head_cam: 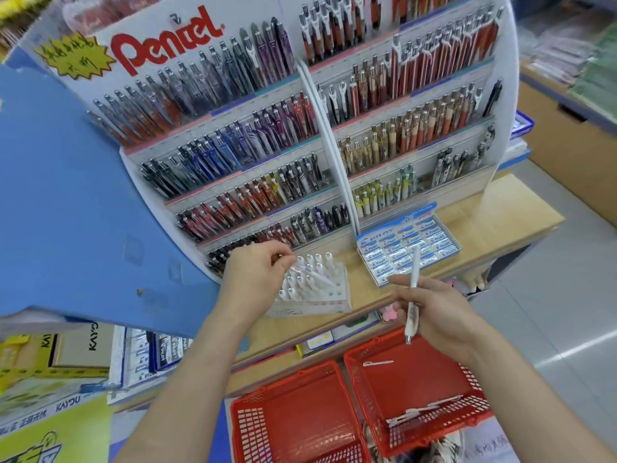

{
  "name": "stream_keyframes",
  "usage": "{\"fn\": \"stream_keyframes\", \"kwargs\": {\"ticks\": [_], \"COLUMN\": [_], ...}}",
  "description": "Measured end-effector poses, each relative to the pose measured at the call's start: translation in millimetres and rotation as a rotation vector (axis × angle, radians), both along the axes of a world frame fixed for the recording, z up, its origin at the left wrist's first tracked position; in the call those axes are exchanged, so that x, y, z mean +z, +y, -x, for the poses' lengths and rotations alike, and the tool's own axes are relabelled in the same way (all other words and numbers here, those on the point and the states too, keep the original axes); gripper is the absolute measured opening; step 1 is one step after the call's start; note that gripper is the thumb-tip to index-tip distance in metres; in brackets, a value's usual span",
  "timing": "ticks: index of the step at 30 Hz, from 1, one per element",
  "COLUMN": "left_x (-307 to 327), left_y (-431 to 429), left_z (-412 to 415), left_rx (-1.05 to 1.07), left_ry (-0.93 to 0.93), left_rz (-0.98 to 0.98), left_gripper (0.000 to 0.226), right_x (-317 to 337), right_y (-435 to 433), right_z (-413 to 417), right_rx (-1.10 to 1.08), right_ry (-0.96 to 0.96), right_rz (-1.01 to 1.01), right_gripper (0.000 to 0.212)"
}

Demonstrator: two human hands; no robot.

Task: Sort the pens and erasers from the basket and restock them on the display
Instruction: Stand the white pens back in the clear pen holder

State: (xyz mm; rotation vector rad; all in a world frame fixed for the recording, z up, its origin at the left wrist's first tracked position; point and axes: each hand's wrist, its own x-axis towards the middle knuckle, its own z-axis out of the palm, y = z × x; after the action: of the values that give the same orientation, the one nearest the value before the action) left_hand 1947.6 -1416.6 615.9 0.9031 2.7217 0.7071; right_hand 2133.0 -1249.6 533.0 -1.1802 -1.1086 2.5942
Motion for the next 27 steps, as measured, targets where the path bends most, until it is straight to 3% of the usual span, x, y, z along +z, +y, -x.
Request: {"fn": "stream_keyframes", "kwargs": {"ticks": [4,7,13,21,27], "left_x": [-15,-27,-52,-67,-75], "left_y": [6,11,16,23,25], "left_z": [-6,-8,-11,-9,-12], "left_rx": [-0.089,-0.13,-0.266,-0.261,-0.248], "left_ry": [0.135,0.172,0.225,0.22,0.278], "left_rz": [0.062,0.111,0.231,0.303,0.365], "left_gripper": [0.012,0.015,0.021,0.025,0.027], "right_x": [2,-1,-3,-4,1], "right_y": [-2,-2,-1,-3,-6], "right_z": [-5,-6,-8,-7,-5], "right_rx": [0.033,0.019,-0.027,0.011,0.016], "right_ry": [0.051,0.019,0.003,0.033,0.129], "right_rz": [0.022,-0.054,0.027,-0.066,-0.02], "right_gripper": [0.024,0.029,0.032,0.041,0.03]}}
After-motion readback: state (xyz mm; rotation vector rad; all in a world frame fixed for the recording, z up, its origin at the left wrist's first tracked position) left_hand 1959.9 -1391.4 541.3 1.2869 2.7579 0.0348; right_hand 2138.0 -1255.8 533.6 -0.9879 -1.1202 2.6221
